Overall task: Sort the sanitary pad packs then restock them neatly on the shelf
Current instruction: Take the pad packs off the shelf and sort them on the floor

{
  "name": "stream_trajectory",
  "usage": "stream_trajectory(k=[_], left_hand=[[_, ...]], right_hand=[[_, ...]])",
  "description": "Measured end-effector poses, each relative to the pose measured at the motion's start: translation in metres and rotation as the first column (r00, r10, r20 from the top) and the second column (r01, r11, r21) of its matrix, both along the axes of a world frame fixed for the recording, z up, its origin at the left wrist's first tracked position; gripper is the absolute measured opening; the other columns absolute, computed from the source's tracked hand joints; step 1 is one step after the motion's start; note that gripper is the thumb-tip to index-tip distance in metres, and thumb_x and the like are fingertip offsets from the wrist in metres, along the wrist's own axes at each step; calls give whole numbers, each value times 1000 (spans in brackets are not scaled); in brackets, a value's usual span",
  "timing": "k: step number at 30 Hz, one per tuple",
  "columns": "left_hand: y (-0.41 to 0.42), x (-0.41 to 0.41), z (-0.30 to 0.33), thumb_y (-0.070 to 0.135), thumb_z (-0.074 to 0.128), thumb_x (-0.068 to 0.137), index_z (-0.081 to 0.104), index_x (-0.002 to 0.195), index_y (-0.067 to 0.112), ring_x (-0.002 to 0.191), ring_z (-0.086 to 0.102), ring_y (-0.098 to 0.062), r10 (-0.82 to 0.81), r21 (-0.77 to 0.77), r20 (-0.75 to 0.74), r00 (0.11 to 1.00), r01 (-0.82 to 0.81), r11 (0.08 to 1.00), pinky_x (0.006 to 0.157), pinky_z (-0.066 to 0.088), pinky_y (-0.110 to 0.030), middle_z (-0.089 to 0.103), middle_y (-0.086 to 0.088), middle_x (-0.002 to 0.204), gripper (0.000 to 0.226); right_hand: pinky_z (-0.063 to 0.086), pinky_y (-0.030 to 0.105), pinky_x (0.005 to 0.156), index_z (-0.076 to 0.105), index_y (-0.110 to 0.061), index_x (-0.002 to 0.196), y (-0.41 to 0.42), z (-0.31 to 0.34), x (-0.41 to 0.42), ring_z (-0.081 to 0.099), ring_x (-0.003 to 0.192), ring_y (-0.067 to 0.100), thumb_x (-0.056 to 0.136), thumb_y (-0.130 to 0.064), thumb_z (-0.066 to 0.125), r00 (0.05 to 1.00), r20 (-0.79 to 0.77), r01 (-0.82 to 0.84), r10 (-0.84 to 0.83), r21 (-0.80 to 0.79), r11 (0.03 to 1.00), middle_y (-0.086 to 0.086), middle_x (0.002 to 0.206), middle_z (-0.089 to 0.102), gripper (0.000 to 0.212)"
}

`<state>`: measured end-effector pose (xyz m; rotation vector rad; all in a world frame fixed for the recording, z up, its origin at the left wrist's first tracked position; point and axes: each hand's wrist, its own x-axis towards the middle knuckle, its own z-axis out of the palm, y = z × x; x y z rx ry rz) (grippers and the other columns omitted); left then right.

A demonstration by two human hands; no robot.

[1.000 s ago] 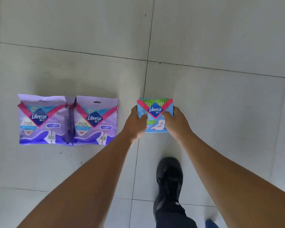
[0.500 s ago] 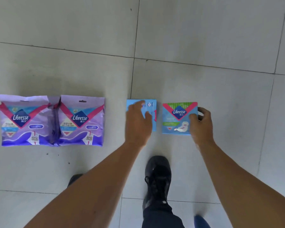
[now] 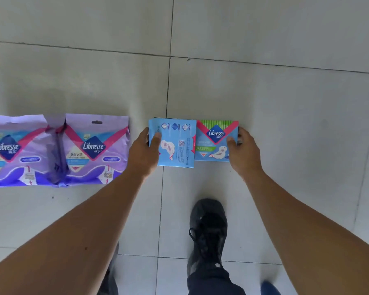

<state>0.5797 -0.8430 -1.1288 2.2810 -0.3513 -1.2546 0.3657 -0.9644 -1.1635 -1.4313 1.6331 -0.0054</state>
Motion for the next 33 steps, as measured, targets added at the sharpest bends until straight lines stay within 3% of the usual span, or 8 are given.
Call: stream_trajectory(k=[3, 8, 12, 15, 18, 24, 28, 33], left_hand=[[2, 4, 0, 36, 38, 103, 55, 120, 19, 72, 62, -10, -71, 39, 68, 995, 69, 997, 56, 43, -15, 68, 1, 99, 30], [8, 9, -2, 36, 31, 105, 53, 121, 16, 80, 59, -19, -83, 94, 72, 994, 76, 993, 55, 38, -20, 66, -5, 102, 34], [11, 11, 11, 35, 29, 105, 44, 133, 7, 89, 60, -19, -39, 131, 40, 998, 34, 991, 49, 38, -13, 64, -13, 119, 43], [14, 12, 43, 32, 35, 105, 38, 144, 11, 107, 58, -15, -51, 100, 68, 996, 44, 994, 71, 45, -14, 54, -7, 138, 45], [26, 21, 95, 30, 41, 102, 46, 137, 13, 123, 52, -23, -204, 103, 236, 950, 184, 977, 93, 49, -37, 52, -8, 139, 40], [63, 53, 251, 29, 45, 90, 57, 127, 8, 110, 58, -35, -525, 154, 517, 677, 530, 834, 90, 43, -45, 64, -14, 119, 44], [109, 77, 366, 38, 35, 87, 56, 126, 14, 108, 59, -31, -482, 145, 606, 633, 509, 849, 92, 45, -46, 65, -6, 118, 50], [203, 108, 488, 38, 42, 88, 58, 122, 18, 105, 59, -30, -289, 145, 738, 610, 275, 950, 91, 45, -45, 65, -6, 114, 44]], right_hand=[[39, 3, 54, 55, -13, 125, 2, -6, 7, 65, 101, 20, 99, -26, 52, 998, -26, -56, 55, -24, 998, 11, 116, 62, 29], [40, 8, 59, 56, -10, 123, 5, -2, 15, 64, 104, 24, 98, -26, 54, 986, -98, -138, 137, -2, 990, 10, 116, 63, 30], [44, 33, 91, 47, -7, 135, 9, 33, 22, 53, 120, 30, 99, -27, 51, 960, -213, -188, 179, -18, 982, 16, 129, 54, 41], [41, 38, 95, 42, -8, 140, 21, 77, 29, 47, 123, 30, 100, -26, 48, 895, -299, -366, 330, -69, 928, 15, 135, 50, 44], [46, 41, 90, 45, -12, 138, 41, 136, 44, 48, 119, 30, 98, -27, 50, 807, -328, -552, 491, -124, 824, 11, 134, 51, 44], [51, 39, 72, 59, -8, 126, 94, 294, 95, 60, 106, 34, 87, -28, 61, 618, -450, -784, 645, -294, 547, 12, 121, 63, 43], [50, 40, 77, 60, -11, 124, 132, 409, 147, 61, 106, 31, 85, -35, 44, 559, -446, -825, 699, -386, 413, 9, 120, 63, 49], [50, 40, 78, 58, -15, 126, 197, 525, 223, 61, 106, 30, 82, -39, 42, 464, -375, -829, 802, -503, 245, 8, 123, 62, 53]])
